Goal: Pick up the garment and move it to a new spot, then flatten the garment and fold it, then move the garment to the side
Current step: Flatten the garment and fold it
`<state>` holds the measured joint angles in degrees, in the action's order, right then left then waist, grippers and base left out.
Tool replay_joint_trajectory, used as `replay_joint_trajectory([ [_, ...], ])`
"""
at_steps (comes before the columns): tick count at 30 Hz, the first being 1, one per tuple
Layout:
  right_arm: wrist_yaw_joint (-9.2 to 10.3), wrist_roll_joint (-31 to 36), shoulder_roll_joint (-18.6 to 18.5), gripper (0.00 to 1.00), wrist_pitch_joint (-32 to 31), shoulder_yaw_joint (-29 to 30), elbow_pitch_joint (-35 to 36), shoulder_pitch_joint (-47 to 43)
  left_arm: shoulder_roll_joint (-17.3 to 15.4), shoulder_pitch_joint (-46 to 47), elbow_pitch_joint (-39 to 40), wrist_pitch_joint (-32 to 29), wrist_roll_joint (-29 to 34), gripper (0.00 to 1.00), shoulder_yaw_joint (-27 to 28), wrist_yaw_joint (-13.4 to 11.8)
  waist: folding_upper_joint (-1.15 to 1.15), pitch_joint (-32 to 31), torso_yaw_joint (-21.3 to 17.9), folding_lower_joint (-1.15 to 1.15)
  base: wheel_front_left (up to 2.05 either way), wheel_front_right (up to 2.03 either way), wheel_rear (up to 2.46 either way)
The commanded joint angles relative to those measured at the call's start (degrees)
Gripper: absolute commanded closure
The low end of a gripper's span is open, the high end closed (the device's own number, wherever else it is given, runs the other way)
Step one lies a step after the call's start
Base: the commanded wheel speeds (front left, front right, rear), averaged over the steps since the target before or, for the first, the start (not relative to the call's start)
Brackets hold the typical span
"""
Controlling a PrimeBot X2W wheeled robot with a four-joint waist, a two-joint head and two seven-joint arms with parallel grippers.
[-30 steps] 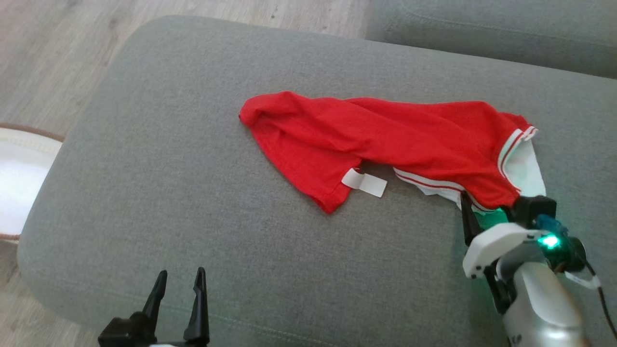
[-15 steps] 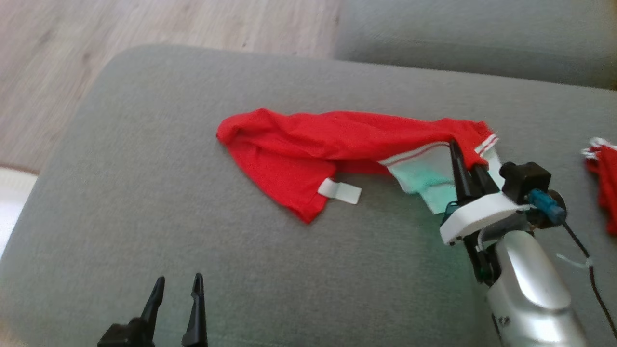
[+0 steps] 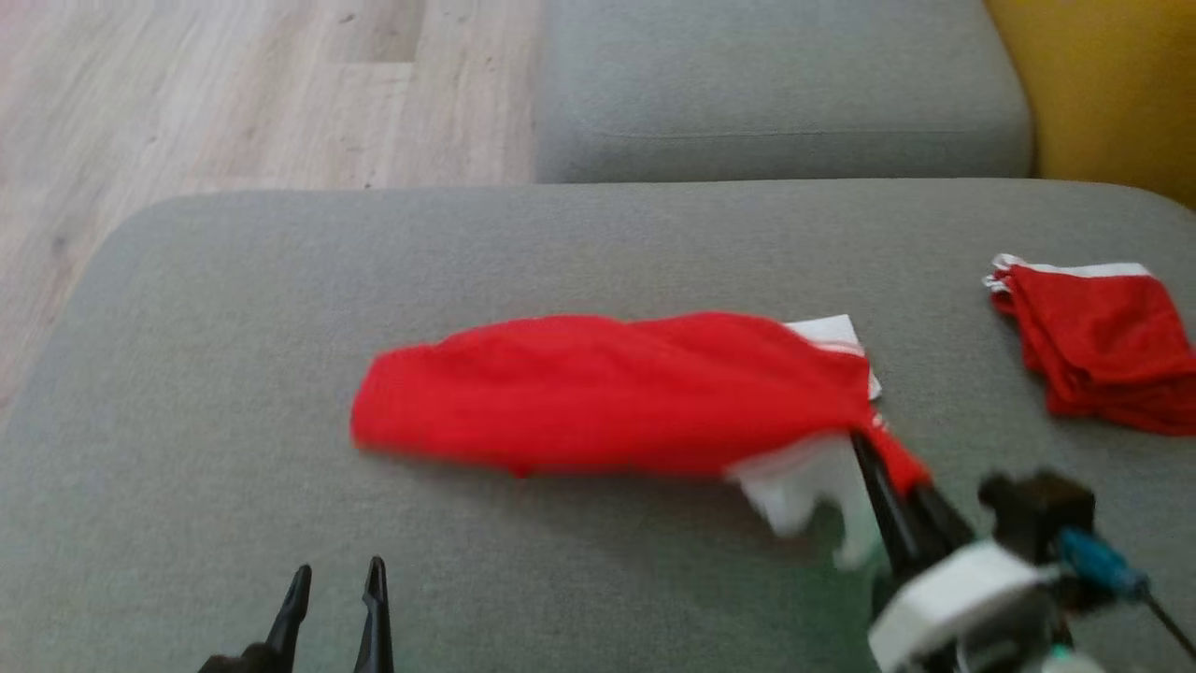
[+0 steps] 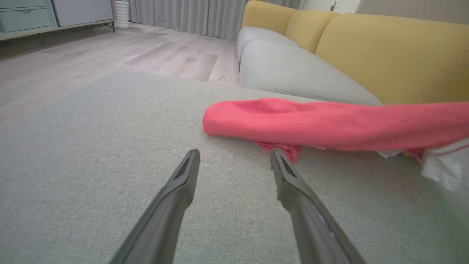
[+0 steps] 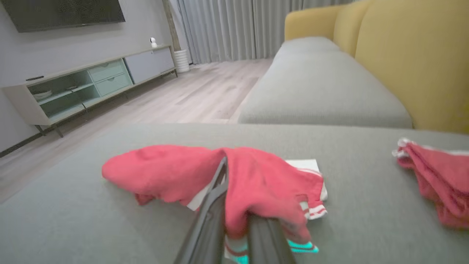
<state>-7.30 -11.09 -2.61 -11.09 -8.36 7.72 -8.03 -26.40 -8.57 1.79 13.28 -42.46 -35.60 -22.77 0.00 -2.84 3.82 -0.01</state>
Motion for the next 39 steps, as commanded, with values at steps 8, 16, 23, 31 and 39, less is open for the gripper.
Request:
replay_joint_trajectory([
  [8,-0.19,1.19,-0.27,1.00,0.72,4.73,-8.96,3.60,-0.91,3.51,1.27,0.19,0.52,0.00,0.86,0.35,0.00,2.31,2.32,0.01,0.00,0.00,0.00],
  [16,-0.19,3.10,-0.27,0.34,4.68,7.51,-21.79,9.20,-1.18,3.83,1.13,-0.17,0.56,0.00,0.70,0.28,0.00,2.84,4.41,0.01,0.00,0.00,0.00],
  [23,-0.19,2.94,-0.27,0.00,8.06,7.75,-26.86,9.80,-1.15,3.16,1.17,0.02,0.19,0.00,1.10,-0.18,0.00,2.12,3.13,0.01,0.00,0.00,0.00],
  [31,-0.19,3.29,-0.27,0.00,8.34,8.65,-21.60,6.39,-0.48,2.69,0.94,0.62,0.04,0.00,1.66,0.08,0.00,1.03,-1.12,0.01,0.00,0.00,0.00],
  [39,-0.19,5.20,-0.27,0.00,5.20,10.38,-11.64,7.72,0.16,3.74,1.10,0.91,0.90,0.00,1.35,0.54,0.00,1.09,-1.83,0.01,0.00,0.00,0.00],
])
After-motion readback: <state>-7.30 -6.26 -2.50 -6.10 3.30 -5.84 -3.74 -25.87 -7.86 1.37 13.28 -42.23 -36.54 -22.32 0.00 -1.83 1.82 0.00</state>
